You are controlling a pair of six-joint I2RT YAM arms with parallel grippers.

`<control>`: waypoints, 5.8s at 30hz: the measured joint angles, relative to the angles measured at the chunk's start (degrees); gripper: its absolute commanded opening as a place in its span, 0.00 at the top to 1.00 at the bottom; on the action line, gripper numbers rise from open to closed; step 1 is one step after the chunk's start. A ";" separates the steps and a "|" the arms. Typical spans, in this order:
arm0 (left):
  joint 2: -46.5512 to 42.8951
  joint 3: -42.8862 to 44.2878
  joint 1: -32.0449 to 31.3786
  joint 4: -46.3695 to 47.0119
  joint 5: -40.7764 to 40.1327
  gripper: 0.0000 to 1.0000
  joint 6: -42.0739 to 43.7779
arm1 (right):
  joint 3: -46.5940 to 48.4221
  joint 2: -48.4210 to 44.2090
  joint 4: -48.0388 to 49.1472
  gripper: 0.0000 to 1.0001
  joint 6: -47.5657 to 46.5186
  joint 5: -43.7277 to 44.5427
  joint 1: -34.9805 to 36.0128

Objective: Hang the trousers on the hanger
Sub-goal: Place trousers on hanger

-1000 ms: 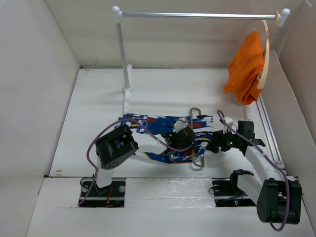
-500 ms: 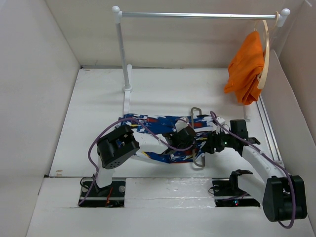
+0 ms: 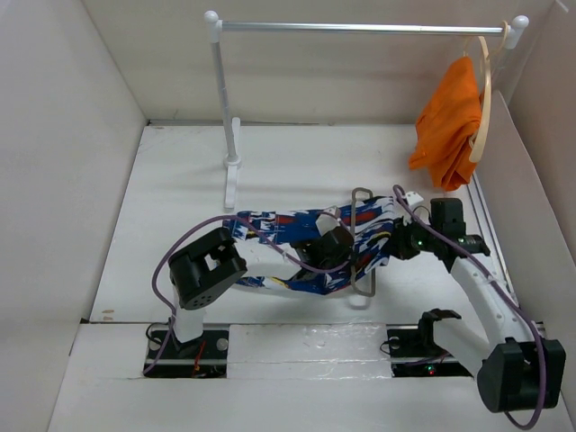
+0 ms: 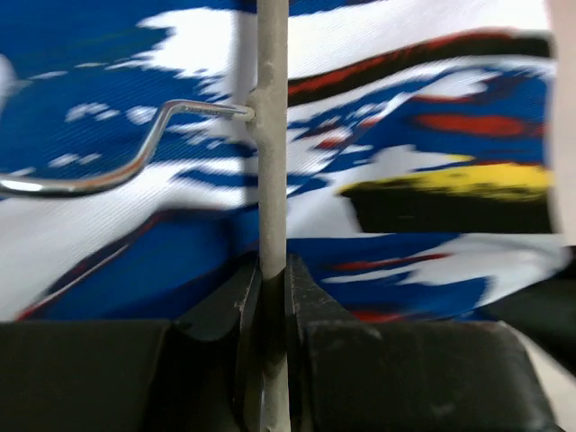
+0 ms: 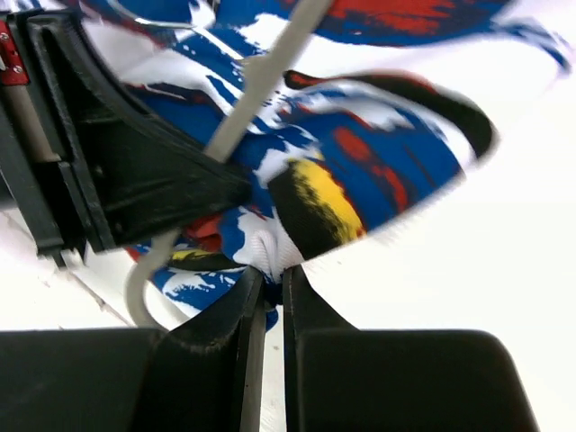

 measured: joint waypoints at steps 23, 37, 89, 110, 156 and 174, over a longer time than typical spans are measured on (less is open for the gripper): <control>-11.34 -10.32 1.49 -9.14 -4.04 1.00 -2.03 | 5.84 -5.70 -8.96 1.00 -3.52 -0.15 -12.28; -14.29 -12.37 1.66 -15.56 -4.83 1.00 -4.11 | -1.84 -1.57 -3.39 1.00 -2.82 -0.20 -14.75; -13.70 -9.14 -1.53 -19.76 -7.96 1.00 0.33 | -8.83 10.58 20.72 1.00 10.25 -9.57 -23.56; -13.64 -9.60 -1.68 -18.40 -5.05 1.00 0.50 | -11.80 0.81 10.12 1.00 7.67 -11.50 -34.01; -14.40 15.28 -7.34 -34.56 -24.04 1.00 12.48 | 0.39 -20.50 12.04 0.24 29.16 7.50 43.52; -13.16 14.27 -5.97 -33.48 -17.90 1.00 9.81 | -2.16 -19.76 9.40 0.30 43.65 39.30 59.91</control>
